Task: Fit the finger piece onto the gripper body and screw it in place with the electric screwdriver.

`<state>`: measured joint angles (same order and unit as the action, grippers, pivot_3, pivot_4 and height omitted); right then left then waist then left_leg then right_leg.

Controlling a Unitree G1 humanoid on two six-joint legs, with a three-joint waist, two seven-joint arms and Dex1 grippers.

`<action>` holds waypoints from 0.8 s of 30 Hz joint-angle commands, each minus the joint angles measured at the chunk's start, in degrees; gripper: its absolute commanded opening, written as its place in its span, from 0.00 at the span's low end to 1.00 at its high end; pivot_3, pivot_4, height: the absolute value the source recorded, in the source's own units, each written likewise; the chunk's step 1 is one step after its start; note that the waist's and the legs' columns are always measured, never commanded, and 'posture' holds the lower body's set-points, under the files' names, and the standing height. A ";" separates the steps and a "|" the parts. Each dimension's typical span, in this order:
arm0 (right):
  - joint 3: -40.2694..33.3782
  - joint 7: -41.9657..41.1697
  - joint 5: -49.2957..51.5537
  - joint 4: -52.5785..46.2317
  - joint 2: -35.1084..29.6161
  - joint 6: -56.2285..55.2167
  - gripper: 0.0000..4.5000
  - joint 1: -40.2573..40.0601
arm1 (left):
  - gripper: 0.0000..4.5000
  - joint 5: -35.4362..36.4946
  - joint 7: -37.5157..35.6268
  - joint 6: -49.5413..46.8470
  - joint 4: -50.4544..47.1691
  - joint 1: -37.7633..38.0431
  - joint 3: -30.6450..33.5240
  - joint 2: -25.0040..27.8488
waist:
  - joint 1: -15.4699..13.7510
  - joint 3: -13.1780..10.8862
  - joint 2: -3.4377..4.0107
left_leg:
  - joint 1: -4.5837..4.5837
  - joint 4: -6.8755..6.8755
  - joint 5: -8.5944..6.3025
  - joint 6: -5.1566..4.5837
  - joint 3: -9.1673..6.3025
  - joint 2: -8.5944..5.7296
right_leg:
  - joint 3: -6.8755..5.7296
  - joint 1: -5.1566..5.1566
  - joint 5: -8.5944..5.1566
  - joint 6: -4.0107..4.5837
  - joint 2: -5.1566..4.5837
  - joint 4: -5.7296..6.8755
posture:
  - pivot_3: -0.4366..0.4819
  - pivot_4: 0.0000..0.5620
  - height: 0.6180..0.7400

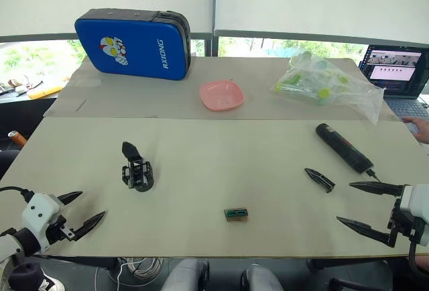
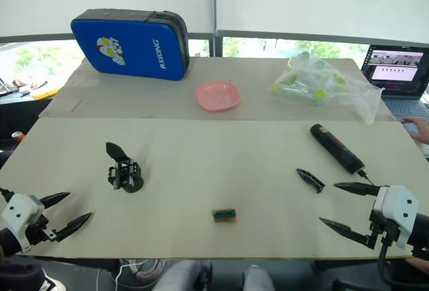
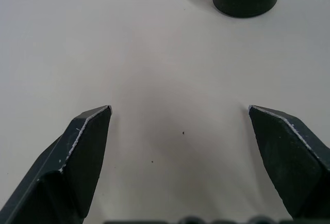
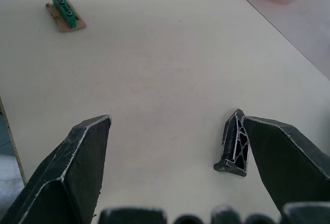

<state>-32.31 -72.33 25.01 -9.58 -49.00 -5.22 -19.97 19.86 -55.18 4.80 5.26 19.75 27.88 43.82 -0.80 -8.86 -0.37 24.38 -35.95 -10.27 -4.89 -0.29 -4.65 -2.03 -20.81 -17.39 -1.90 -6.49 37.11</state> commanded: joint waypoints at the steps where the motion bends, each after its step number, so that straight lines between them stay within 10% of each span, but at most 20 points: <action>1: -0.95 -0.09 1.00 -0.65 -0.22 -1.11 1.00 0.21 | 1.00 2.24 -0.14 -1.37 -1.42 -0.37 1.37 0.02 | 0.00 0.00 0.00 | 0.00 0.00 0.00 0.00 0.00 0.00 | 0.00 0.00 0.00 0.00 0.00 0.00 | 0.48 0.27 1.00; 24: 6.36 5.23 10.38 -13.49 12.04 -1.42 1.00 6.12 | 1.00 10.70 9.69 -10.08 -3.49 4.77 11.74 -11.31 | -0.30 -0.06 -0.37 | 0.05 0.00 -0.05 -0.06 0.31 0.17 | 0.04 -0.15 0.17 -0.07 -0.02 -0.08 | 0.48 0.27 1.00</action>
<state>-25.24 -65.69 35.45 -23.20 -36.88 -4.03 -13.18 29.64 -45.57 -6.18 2.73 24.62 37.94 32.08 -1.10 -8.91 -0.74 24.43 -35.95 -10.32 -4.95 0.02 -4.48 -1.99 -20.96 -17.21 -1.96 -6.51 37.02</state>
